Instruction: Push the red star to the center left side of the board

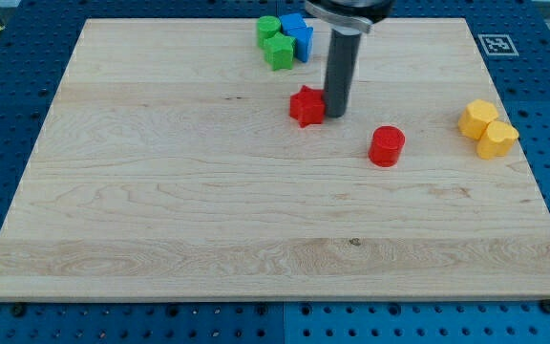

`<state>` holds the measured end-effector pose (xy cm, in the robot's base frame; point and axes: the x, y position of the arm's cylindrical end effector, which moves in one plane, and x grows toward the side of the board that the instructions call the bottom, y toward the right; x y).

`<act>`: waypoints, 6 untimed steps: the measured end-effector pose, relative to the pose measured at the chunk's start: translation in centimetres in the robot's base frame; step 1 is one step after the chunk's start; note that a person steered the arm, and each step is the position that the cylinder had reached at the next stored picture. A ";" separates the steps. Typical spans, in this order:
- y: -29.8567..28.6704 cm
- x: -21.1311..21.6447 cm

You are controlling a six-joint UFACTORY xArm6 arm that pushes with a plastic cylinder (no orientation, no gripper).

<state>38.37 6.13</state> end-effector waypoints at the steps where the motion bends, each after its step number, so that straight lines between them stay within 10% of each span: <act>1: -0.6 -0.1; 6: -3.8 0.8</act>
<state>39.20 2.29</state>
